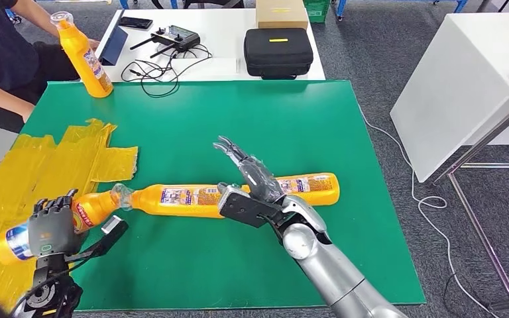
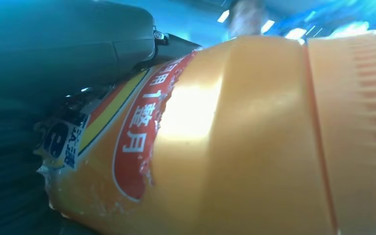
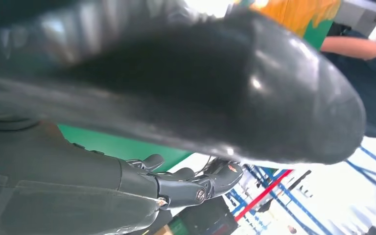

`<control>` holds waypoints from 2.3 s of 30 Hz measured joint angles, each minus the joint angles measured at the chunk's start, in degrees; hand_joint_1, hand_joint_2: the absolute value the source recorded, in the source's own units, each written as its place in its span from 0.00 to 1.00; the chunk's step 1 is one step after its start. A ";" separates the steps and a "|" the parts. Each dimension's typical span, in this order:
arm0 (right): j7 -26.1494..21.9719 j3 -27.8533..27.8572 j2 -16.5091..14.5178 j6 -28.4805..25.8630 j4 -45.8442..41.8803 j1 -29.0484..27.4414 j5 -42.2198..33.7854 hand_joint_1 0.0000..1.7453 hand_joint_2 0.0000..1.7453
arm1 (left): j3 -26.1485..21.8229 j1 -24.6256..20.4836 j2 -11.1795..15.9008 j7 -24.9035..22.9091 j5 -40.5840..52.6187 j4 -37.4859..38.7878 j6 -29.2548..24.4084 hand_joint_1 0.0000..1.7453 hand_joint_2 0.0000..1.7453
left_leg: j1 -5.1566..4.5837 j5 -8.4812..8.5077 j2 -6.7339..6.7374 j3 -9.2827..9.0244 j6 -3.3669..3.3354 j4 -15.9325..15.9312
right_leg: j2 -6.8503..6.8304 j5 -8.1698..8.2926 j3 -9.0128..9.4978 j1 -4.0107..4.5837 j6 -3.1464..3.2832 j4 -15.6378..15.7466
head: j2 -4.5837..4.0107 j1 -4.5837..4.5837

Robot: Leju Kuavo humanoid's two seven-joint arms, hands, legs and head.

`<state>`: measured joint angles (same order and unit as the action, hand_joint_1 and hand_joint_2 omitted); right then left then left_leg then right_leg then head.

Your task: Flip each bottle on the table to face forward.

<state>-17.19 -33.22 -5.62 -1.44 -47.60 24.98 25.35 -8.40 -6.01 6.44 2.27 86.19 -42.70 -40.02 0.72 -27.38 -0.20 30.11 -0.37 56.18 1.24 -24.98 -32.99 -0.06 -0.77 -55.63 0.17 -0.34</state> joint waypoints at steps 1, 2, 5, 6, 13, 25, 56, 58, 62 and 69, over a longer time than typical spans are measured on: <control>-0.18 -0.25 -0.05 0.16 0.43 0.37 -0.08 0.00 0.00 | 1.16 -0.04 0.49 -0.69 -0.43 1.23 0.00 1.00 1.00 | 0.00 0.00 0.00 0.00 0.00 0.00 | 0.00 0.00 0.00 0.00 0.00 0.00 | 0.00 -0.01; -0.41 -0.51 -0.10 0.29 0.91 0.76 -0.17 0.00 0.00 | 1.98 -0.03 0.87 -1.04 -0.30 2.33 0.00 1.00 1.00 | 0.00 0.00 -0.01 0.00 0.00 0.00 | -0.01 0.00 0.00 0.00 0.00 0.01 | 0.00 -0.01; -1.22 -1.27 -0.32 0.56 2.44 1.97 -0.55 0.00 0.00 | 3.23 0.24 1.41 -2.31 0.81 4.82 -0.11 0.74 1.00 | 0.00 0.00 -0.02 0.00 0.00 0.00 | -0.02 0.00 0.01 0.00 0.00 0.01 | 0.00 0.00; -1.48 -1.45 -0.40 0.64 2.97 2.38 -0.71 0.00 0.00 | 3.73 0.29 1.61 -2.75 0.54 5.40 -0.21 0.61 1.00 | 0.01 0.00 -0.02 0.00 0.00 0.00 | -0.02 0.00 0.02 0.00 0.00 0.00 | 0.00 -0.01; -1.83 -2.35 -0.89 1.24 5.61 3.89 -1.46 0.00 0.00 | 4.95 -0.44 2.55 -1.52 -0.74 8.80 -0.75 0.00 1.00 | 0.02 0.01 -0.08 -0.07 0.01 0.00 | -0.09 0.00 0.07 0.01 0.00 -0.02 | 0.00 -0.01; -1.27 -2.54 -0.60 -0.13 7.21 3.10 -1.81 0.00 0.00 | 4.29 -2.38 2.79 5.30 0.82 10.60 -0.74 0.00 0.00 | 0.01 0.14 -0.19 -0.13 0.02 0.00 | -0.23 0.01 0.15 0.01 0.01 -0.05 | 0.00 -0.01; 4.71 1.72 7.04 -8.32 3.58 -2.91 10.66 0.00 1.00 | 5.71 9.81 -0.65 37.93 -79.40 -32.29 8.31 0.00 0.00 | -0.08 0.10 -0.22 0.04 0.00 0.01 | -0.26 0.01 0.00 -0.03 0.00 0.01 | 0.00 0.00; 4.69 3.48 10.00 -8.36 2.20 -4.03 11.56 0.00 1.00 | 6.70 11.10 -0.49 37.99 -82.40 -35.81 12.02 0.00 0.00 | -0.12 0.09 -0.28 0.07 -0.03 0.02 | -0.31 0.01 0.00 -0.09 0.00 0.01 | 0.00 0.01; 4.45 6.29 14.45 -7.42 0.22 -5.47 12.08 0.00 1.00 | 7.20 12.22 -0.49 38.05 -84.09 -40.11 16.59 0.00 0.00 | -0.13 0.06 -0.27 0.05 -0.07 0.05 | -0.31 0.02 -0.01 -0.15 -0.02 0.04 | 0.00 -0.03; -1.80 14.69 29.11 1.59 -3.39 -10.31 11.67 0.00 1.00 | 2.27 12.63 -3.36 38.06 -86.72 -42.23 33.18 0.00 0.00 | -0.16 0.06 -0.82 0.20 -0.11 0.08 | -0.84 -0.01 0.04 -0.19 -0.05 0.06 | 0.00 -0.02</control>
<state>-18.99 -18.53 23.49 0.15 -50.99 14.67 37.03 -6.13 6.62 3.08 40.33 -0.53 -84.93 -6.84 0.57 -27.32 -1.01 30.30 -0.48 56.26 0.41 -24.98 -32.94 -0.25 -0.81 -55.57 0.17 -0.36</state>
